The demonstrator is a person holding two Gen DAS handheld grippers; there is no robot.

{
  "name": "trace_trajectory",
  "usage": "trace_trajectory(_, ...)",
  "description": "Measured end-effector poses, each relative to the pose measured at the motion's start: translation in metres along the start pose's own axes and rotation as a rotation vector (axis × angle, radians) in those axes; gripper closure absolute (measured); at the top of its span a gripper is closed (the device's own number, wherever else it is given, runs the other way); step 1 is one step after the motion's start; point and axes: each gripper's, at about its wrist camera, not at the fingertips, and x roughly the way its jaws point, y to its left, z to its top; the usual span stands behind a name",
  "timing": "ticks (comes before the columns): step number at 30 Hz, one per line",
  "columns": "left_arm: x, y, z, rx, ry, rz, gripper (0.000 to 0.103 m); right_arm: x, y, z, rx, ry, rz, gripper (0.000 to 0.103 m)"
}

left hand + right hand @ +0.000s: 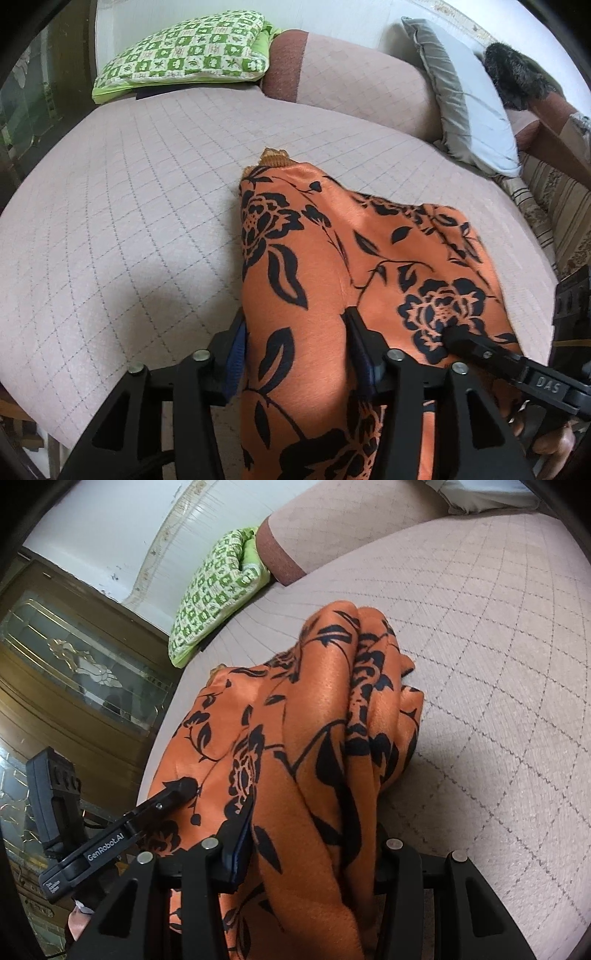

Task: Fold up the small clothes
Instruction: 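Release the blouse and lift both grippers away from the bundle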

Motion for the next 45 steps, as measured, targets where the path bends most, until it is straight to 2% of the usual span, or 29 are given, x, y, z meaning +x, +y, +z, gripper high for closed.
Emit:
trace_trajectory(2, 0.002, -0.001, -0.001, 0.02, -0.003, 0.033, 0.039, 0.003, -0.001, 0.0, -0.002, 0.008, -0.006, 0.048)
trace_trajectory(4, 0.004, -0.001, -0.001, 0.04, -0.009, 0.086, 0.024, 0.005, -0.003, 0.001, 0.011, 0.016, -0.002, 0.044)
trace_trajectory(7, 0.005, 0.003, -0.002, 0.047, -0.014, 0.112, 0.015, 0.007, -0.006, 0.004, 0.016, 0.027, 0.019, 0.043)
trace_trajectory(10, 0.009, 0.006, -0.003, 0.057, -0.019, 0.159, 0.004, 0.009, -0.004, 0.004, -0.009, 0.033, 0.011, 0.042)
trace_trajectory(12, 0.013, 0.008, -0.005, 0.059, -0.017, 0.184, 0.0, 0.01, -0.002, 0.004, -0.021, 0.034, 0.002, 0.041)
trace_trajectory(16, 0.011, 0.005, -0.008, 0.087, -0.041, 0.212, 0.0, 0.009, 0.001, 0.001, -0.046, 0.038, -0.025, 0.04)
trace_trajectory(23, -0.011, -0.009, -0.01, 0.159, -0.112, 0.321, 0.0, -0.014, 0.016, -0.007, -0.104, 0.009, -0.095, 0.038)
trace_trajectory(26, -0.03, -0.009, -0.011, 0.139, -0.148, 0.319, 0.0, -0.034, 0.028, -0.01, -0.158, -0.044, -0.13, 0.038)
trace_trajectory(34, -0.108, -0.017, -0.012, 0.164, -0.304, 0.345, 0.0, -0.088, 0.049, -0.02, -0.185, -0.159, -0.124, 0.038)
trace_trajectory(45, -0.178, -0.021, -0.011, 0.114, -0.346, 0.342, 0.0, -0.137, 0.11, -0.025, -0.305, -0.226, -0.212, 0.038)
